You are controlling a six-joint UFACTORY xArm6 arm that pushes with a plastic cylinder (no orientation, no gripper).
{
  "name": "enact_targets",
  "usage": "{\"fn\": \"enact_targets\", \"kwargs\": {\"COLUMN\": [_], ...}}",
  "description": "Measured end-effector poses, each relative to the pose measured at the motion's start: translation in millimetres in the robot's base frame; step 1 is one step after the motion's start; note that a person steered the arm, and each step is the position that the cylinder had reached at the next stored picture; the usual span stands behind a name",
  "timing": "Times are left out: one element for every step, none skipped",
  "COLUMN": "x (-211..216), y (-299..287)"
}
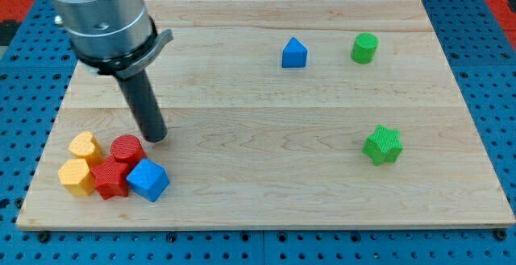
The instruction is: Move the blue triangle to center
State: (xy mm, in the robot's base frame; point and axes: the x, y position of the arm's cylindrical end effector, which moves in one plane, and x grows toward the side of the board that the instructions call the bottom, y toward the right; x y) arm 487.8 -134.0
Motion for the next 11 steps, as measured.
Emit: {"fn": "enact_targets", "kwargs": {"x": [-50,-118,-177,-202,-192,-161,-134,-138,-161,-182,-160], "y": [28,50,85,157,240,257,219,197,248,251,185]}}
